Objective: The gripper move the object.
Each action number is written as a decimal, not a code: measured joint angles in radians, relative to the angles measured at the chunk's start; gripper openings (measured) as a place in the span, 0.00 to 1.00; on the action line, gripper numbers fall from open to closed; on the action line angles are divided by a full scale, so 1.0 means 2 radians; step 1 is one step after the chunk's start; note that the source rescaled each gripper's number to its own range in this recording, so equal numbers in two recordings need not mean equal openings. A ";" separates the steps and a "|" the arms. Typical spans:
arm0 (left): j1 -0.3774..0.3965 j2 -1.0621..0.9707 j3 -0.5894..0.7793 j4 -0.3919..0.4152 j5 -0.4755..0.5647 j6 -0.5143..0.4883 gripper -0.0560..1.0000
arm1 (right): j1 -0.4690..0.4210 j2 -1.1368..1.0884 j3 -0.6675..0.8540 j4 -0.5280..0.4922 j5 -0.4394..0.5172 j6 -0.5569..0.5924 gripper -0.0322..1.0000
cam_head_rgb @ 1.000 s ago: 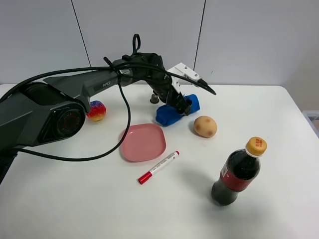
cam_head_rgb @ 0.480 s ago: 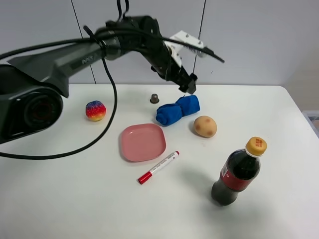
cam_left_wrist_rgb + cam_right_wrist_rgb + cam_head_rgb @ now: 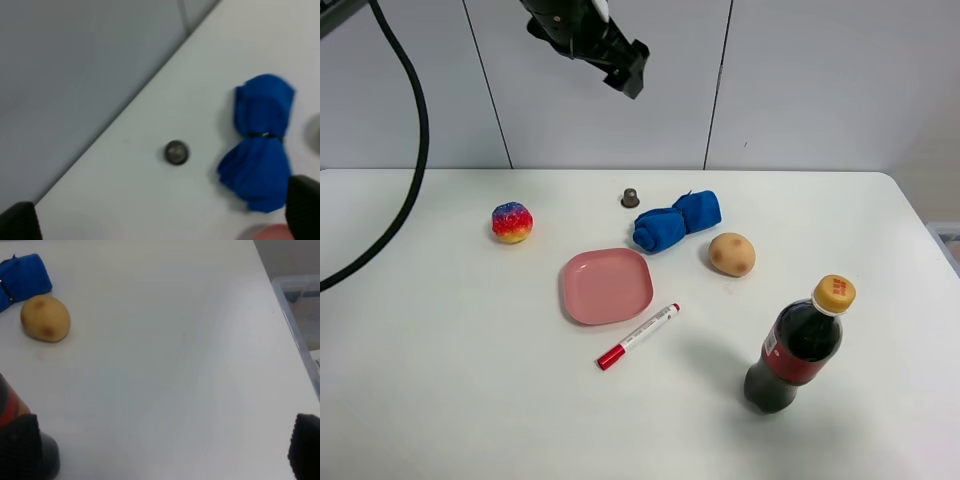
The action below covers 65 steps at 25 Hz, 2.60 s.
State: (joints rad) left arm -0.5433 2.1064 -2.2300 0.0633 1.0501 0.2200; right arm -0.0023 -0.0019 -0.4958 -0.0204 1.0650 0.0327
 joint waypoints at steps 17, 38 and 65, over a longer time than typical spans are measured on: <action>0.188 -0.039 0.008 0.026 0.079 -0.005 1.00 | 0.000 0.000 0.000 0.000 0.000 0.000 1.00; 0.385 -0.468 0.535 0.005 -0.077 -0.015 1.00 | 0.000 0.000 0.000 0.000 0.000 0.000 1.00; 0.345 -0.997 0.834 -0.066 -0.031 -0.021 1.00 | 0.000 0.000 0.000 0.000 0.000 0.000 1.00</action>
State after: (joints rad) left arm 0.1460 0.1127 -0.5621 -0.0678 0.9889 0.1782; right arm -0.0023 -0.0019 -0.4958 -0.0204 1.0650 0.0327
